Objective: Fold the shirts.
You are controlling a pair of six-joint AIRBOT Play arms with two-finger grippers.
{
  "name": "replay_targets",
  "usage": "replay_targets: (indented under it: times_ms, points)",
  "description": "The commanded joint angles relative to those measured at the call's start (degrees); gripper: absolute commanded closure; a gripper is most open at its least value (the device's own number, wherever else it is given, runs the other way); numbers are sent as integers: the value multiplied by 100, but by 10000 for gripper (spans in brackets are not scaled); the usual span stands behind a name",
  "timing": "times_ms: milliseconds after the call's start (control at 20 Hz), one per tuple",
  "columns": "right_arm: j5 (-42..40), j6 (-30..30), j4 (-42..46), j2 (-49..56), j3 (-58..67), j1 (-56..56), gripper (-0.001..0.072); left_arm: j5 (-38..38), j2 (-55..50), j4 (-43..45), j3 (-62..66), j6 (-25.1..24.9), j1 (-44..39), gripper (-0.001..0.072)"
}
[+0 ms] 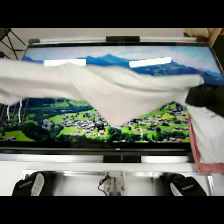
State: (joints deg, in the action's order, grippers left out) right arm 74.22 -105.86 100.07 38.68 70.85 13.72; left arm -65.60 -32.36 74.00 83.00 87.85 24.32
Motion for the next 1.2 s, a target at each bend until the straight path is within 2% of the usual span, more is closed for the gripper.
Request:
replay_targets:
  times_ms: [0, 100, 200, 300, 400, 550, 600, 650, 750, 850, 950, 1050, 1150]
  points:
    - [951, 50, 37, 2, -774, -2, 626, -203, 232, -688, -1196, -188, -114, 665]
    - [402, 50, -247, 138, -1698, -2, 626, 195, 404, -1366, -2494, -302, -426, 665]
    - [-466, -13, -122, 424, -2398, -4, 626, 855, 470, -1554, -3709, -568, -946, 665]
    - [-1497, -614, 195, 933, -2743, -4, 626, 1585, 396, -1569, -4559, -535, -1488, 665]
    - [-2498, -1036, 195, 1620, -2763, -2, 626, 2081, 243, -1580, -4968, -461, -1963, 665]
    - [-3751, -1351, -391, 2575, -2734, -4, 609, 2343, 24, -1574, -5005, -472, -2256, 664]
    - [-3893, -1353, -549, 2785, -2636, -4, 425, 2459, 17, -1572, -5003, -474, -2249, 664]
    - [-3814, -1349, -575, 2905, -2420, -4, 162, 2579, 20, -1539, -4992, -474, -2249, 664]
    - [-3191, -1113, -474, 2835, -1805, -4, 148, 2715, 20, -1526, -4927, -496, -2249, 664]
    - [-1950, -448, -553, 2634, -1134, -4, 148, 2706, 20, -1526, -4898, -632, -2249, 664]
    - [-909, 140, -1287, 2378, -1099, -2, 149, 2704, 11, -1499, -4898, -643, -2249, 664]
    - [-730, 730, -2741, 2168, -1915, 2, 149, 2704, 11, -1436, -4898, -667, -2249, 664]
    - [-984, 671, -3373, 2164, -2929, 2, 123, 2699, 13, -1440, -4898, -861, -2251, 664]
